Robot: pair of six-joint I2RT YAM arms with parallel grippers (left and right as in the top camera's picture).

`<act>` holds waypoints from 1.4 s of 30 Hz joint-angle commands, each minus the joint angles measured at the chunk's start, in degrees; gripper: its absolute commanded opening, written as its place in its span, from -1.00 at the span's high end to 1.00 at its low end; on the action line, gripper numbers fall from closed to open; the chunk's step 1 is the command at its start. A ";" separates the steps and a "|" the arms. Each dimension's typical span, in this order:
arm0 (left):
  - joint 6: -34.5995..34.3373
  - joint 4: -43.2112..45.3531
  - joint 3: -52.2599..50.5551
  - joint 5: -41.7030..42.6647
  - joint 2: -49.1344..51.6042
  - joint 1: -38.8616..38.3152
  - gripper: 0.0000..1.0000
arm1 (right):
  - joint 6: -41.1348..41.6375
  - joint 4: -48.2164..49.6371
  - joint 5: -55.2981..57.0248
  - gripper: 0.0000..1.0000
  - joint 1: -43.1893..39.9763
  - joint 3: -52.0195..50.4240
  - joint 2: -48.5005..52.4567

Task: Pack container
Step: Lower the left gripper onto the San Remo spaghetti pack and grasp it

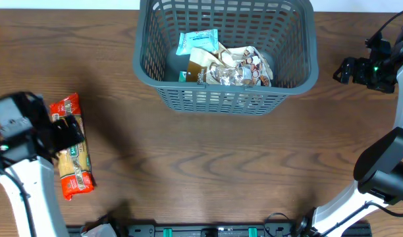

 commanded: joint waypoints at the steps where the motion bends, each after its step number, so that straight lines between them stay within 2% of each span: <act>1: -4.11 3.63 -5.95 0.59 0.24 0.28 -0.97 | -0.85 -0.13 -0.31 -0.99 0.22 -0.26 0.13; 10: -3.56 8.44 -6.14 0.57 8.24 0.44 -0.97 | -0.85 -0.24 -0.31 -0.99 0.22 -0.26 0.15; 19: -1.03 6.05 -0.37 0.55 21.46 1.05 -0.97 | -0.85 -0.28 -0.31 -0.98 0.22 -0.26 0.15; 28: 2.32 6.21 2.10 0.37 23.23 2.80 -0.97 | -1.31 -0.66 -0.28 -0.99 0.22 -0.26 0.15; 35: 7.39 5.86 2.10 0.46 23.89 4.74 -0.97 | -1.29 -0.66 -0.28 -0.98 0.24 -0.26 0.13; 38: 11.34 5.86 2.10 4.48 23.93 4.74 -0.97 | -1.29 -0.63 -0.31 -0.99 0.22 -0.26 0.15; 42: 12.59 6.21 2.10 5.09 23.93 4.74 -0.97 | -1.29 -0.66 -0.31 -0.98 0.22 -0.26 0.15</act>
